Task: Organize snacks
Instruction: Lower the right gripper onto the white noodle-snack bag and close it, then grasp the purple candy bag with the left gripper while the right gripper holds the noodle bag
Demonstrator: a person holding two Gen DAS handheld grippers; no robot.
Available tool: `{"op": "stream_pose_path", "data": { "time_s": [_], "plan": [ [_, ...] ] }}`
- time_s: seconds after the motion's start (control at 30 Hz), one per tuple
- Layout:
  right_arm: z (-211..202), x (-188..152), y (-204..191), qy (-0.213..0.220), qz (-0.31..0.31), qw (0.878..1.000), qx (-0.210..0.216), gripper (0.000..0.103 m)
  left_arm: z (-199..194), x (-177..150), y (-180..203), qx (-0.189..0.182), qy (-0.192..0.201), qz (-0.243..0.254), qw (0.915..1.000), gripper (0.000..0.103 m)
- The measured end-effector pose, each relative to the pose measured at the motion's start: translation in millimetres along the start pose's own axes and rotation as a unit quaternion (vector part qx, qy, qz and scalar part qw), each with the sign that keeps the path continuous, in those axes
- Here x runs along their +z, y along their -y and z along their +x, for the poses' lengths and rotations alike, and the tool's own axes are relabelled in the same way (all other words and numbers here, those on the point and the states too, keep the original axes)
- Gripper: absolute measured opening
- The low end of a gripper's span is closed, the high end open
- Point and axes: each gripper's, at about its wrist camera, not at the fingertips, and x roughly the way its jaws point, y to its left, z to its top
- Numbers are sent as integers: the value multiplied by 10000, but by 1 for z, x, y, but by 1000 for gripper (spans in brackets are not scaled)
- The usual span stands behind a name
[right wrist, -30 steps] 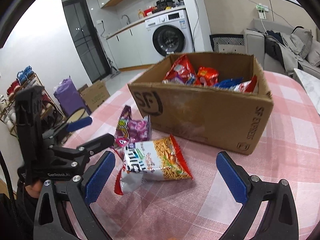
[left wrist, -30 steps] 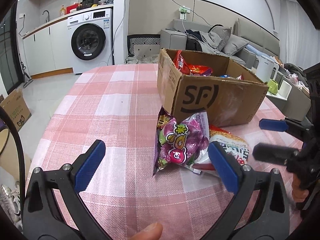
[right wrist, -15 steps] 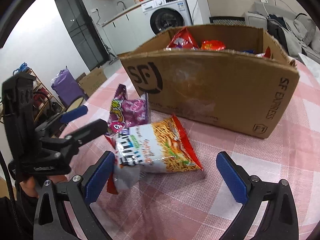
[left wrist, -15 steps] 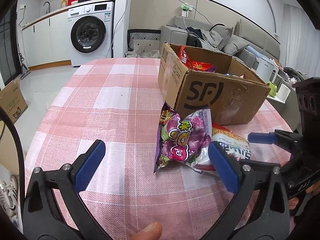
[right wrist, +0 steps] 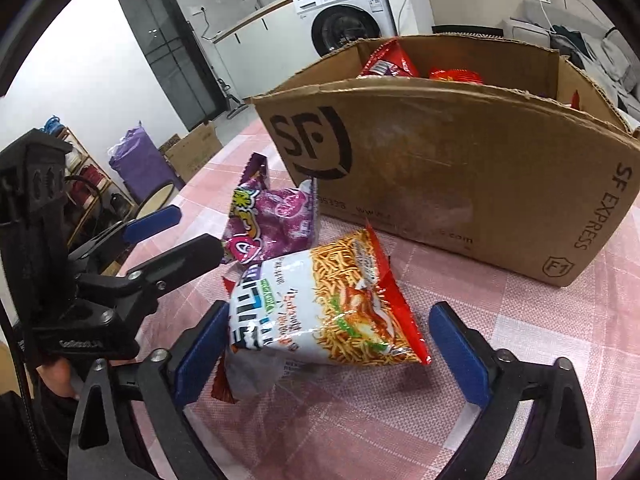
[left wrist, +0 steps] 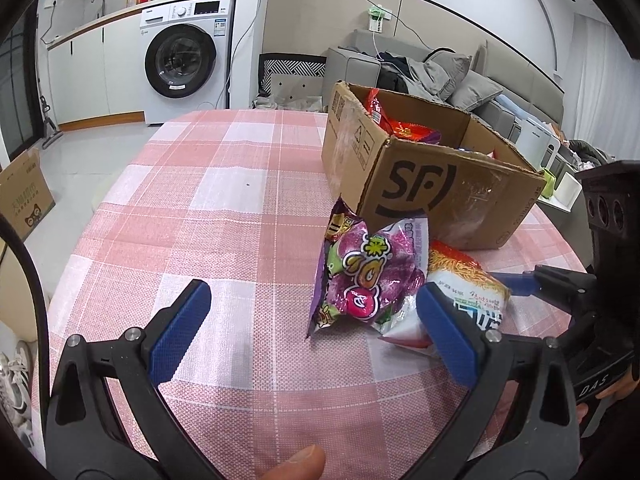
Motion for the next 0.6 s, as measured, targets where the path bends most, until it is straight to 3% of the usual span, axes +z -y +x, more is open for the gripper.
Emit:
{"op": "stream_pose_path", "data": {
  "time_s": [0.33,0.6],
  "plan": [
    [-4,-2,-8,99,-57,9998,177,74,1,-1,0,14,-5,-9,10000,102],
    [-28,-11,-2,297,53,9994,146,68,2,-4,-1,42,-34,-40,10000,102]
  ]
}}
